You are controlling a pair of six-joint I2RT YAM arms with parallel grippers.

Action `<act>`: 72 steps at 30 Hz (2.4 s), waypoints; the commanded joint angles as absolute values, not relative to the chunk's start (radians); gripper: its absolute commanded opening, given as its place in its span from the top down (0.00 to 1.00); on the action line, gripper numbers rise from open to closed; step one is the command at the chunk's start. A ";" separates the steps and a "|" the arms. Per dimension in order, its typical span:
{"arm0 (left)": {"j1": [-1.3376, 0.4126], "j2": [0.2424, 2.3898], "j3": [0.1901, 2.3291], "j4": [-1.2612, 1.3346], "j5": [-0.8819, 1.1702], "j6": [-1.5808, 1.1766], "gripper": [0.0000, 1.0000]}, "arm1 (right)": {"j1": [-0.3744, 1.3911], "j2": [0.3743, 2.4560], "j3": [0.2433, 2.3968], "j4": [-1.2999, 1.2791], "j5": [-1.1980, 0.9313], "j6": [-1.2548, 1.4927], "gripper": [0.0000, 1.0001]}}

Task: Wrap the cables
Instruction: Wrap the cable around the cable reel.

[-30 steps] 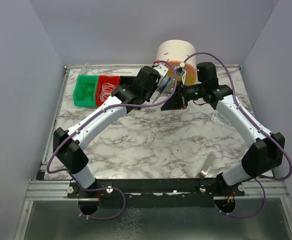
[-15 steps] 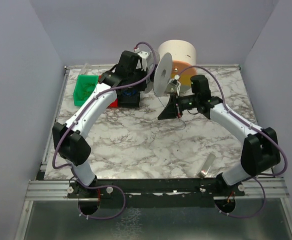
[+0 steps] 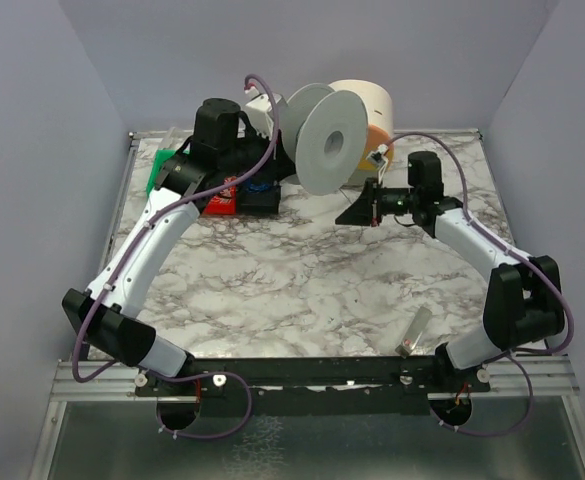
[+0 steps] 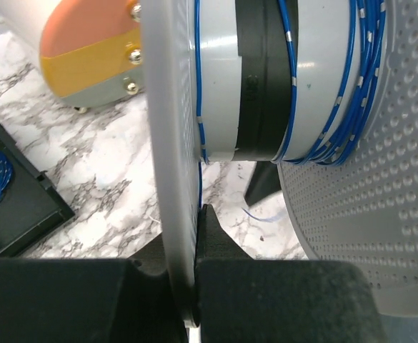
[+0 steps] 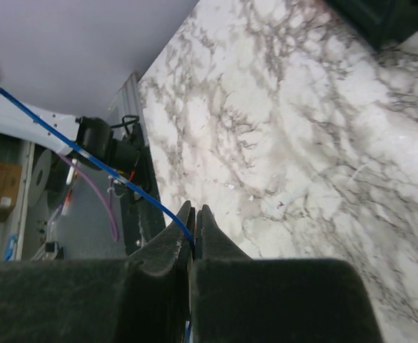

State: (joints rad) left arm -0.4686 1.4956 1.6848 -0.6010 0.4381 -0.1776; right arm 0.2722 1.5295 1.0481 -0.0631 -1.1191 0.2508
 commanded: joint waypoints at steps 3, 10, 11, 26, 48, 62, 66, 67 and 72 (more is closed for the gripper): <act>-0.468 1.428 1.651 -0.559 0.560 -0.080 1.00 | 0.148 1.504 1.073 -0.033 -1.138 0.289 1.00; -0.489 1.391 1.539 -0.637 0.453 0.117 1.00 | 0.081 1.509 1.200 -0.149 -1.201 0.230 1.00; -0.495 1.383 1.522 -0.637 0.432 0.140 1.00 | 0.080 1.515 1.231 -0.197 -1.201 0.202 1.00; -0.666 1.361 1.400 -0.543 -0.124 0.301 1.00 | 0.070 1.681 1.759 -1.066 -1.094 -0.355 1.00; -0.798 1.576 1.442 -0.447 -0.635 0.033 1.00 | 0.230 1.550 1.492 -0.444 -1.232 0.403 1.00; -0.796 1.623 1.514 -0.448 -0.507 -0.232 1.00 | 0.354 1.547 1.317 0.148 -1.080 0.688 1.00; -0.779 1.654 1.572 -0.491 -0.454 -0.302 1.00 | 0.408 1.536 1.309 0.051 -0.967 0.552 1.00; -0.770 1.656 1.581 -0.494 -0.431 -0.319 1.00 | 0.419 1.534 1.306 0.025 -0.945 0.522 1.00; -0.686 1.655 1.604 -0.497 -0.254 -0.404 1.00 | 0.448 1.515 1.264 -0.011 -0.872 0.422 1.00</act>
State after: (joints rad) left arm -0.7471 1.6577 1.5463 -0.5457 -0.4149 -0.2817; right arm 0.4072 1.5650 1.2953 0.0502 -0.9424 0.5461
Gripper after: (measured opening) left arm 0.017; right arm 0.005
